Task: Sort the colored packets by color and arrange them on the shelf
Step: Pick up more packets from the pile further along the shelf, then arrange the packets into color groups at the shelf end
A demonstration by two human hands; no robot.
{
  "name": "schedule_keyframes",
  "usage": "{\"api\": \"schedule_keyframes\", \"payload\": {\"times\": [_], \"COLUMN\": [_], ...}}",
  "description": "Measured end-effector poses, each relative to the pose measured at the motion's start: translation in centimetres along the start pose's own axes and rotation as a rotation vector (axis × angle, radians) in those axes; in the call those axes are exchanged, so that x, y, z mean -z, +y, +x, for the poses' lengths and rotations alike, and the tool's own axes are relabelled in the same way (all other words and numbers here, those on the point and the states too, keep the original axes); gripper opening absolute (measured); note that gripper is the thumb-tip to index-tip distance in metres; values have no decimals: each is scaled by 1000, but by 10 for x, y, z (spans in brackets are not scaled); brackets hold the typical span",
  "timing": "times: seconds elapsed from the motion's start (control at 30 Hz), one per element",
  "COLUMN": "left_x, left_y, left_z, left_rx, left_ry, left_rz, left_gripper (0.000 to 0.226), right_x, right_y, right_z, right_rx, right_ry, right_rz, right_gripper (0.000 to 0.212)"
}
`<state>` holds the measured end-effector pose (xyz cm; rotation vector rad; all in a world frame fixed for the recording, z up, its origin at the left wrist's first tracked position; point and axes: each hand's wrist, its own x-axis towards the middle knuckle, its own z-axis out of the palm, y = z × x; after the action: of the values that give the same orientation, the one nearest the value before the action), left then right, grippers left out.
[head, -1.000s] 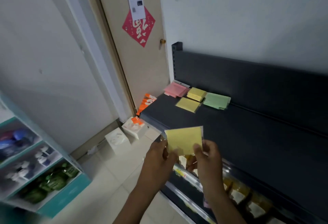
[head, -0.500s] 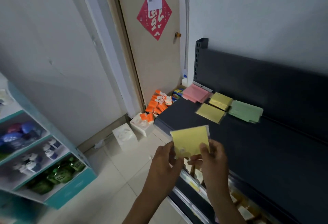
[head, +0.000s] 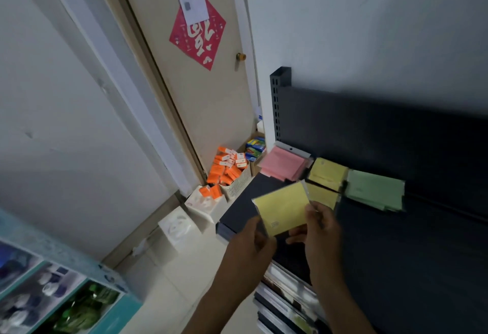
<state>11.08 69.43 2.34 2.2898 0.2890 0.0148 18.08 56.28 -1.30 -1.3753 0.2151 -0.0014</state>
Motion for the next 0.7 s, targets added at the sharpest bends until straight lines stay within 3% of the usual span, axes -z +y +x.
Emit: {"api": "schedule_keyframes", "payload": {"times": [0.07,0.4,0.53,0.7], "left_x": [3,-17,-20,-12], "left_y": [-2,-14,-16,-24], "left_z": [12,88,107,116], "left_rx": [-7,-214,-242,-279], "left_ry": [5,-282,-309,-239], "left_rz": [1,46,-2,72], "left_gripper": [9,24,17,14], "right_x": [-1,15,16,9], "right_y": [4,16,10,7], "right_z": [8,34,26,14], "right_rx": [-11,53,177,150], "right_ry": [32,278,388,489], "right_rz": [-39,-407,-552,-519], "right_gripper": [20,36,34,34]}}
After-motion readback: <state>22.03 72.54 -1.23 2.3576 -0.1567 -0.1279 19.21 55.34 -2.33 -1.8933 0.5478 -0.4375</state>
